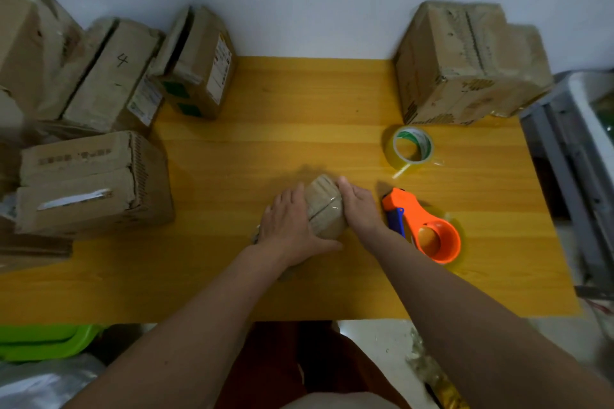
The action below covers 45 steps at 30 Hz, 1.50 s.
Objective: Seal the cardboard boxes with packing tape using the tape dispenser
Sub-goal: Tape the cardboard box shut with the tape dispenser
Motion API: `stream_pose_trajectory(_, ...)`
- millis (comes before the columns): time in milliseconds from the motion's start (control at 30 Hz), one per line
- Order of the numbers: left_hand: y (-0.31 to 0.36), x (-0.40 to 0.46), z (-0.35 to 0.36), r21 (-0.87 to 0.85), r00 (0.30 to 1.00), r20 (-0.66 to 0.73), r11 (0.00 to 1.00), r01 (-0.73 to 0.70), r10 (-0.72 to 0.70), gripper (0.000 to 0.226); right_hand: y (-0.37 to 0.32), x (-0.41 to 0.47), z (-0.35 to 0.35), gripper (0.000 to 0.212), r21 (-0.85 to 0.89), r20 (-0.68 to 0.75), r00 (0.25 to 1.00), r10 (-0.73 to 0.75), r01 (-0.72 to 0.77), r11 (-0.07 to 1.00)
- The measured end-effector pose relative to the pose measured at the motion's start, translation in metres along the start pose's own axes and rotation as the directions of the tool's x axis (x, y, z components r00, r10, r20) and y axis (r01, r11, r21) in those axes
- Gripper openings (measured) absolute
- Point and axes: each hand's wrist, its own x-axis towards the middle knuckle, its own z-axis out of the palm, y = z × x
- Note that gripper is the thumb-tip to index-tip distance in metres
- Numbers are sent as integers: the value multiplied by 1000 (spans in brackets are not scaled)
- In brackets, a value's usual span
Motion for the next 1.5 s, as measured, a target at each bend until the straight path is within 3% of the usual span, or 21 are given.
stream_pose_trajectory(33,-4,-6,0,-19,998,-36,999,-45,44,135,-1,0,-2,37,-8,28,999,20,-20,1000)
stream_pose_trajectory(100,-16,-26,1,-171,968,-245,981,-90,46,125,0,-2,-1,44,-34,-17,999,37,-38,999)
stream_pose_trajectory(133,-22,-39,4,-332,941,-333,942,-55,-62,113,0,-4,0,46,-44,-75,996,43,-46,998)
stream_pose_trajectory(167,-26,-53,6,-538,912,-335,843,22,-238,99,1,-8,1,46,-64,-129,991,34,-43,997)
stream_pose_trajectory(233,-27,-73,16,-846,845,-57,476,242,-531,76,3,-19,4,42,-123,-177,984,-30,8,992)
stream_pose_trajectory(267,-25,-76,22,-892,810,104,306,332,-577,67,4,-25,6,40,-152,-169,984,-56,30,988)
stream_pose_trajectory(300,-21,-74,26,-903,785,201,200,381,-586,60,6,-30,6,37,-176,-151,987,-62,35,984)
stream_pose_trajectory(333,-18,-69,28,-907,774,233,155,391,-589,57,9,-33,6,35,-189,-124,990,-60,35,981)
stream_pose_trajectory(433,-16,-46,20,-929,772,152,177,325,-617,52,8,-38,-1,36,-191,-18,1000,14,-17,981)
stream_pose_trajectory(567,-31,-21,13,-899,779,32,323,296,-626,49,-3,-46,-4,39,-302,39,994,101,-85,950)
stream_pose_trajectory(733,-36,-5,-1,-845,785,164,326,425,-597,61,-14,-51,-6,43,-296,23,990,142,-129,947)
stream_pose_trajectory(833,-18,5,-25,-823,812,184,365,435,-553,65,-30,-51,-21,41,-252,-49,996,70,-81,964)
stream_pose_trajectory(1000,59,28,-61,-862,937,41,461,210,-348,53,-62,-44,-83,36,-91,-285,958,-35,9,996)
stream_pose_trajectory(1133,128,41,-57,-845,978,52,512,151,-202,45,-68,-40,-149,38,-90,-403,913,-57,23,996)
stream_pose_trajectory(1500,310,78,20,-787,965,261,576,221,-14,48,-14,-2,-344,40,-15,-504,859,93,-117,993)
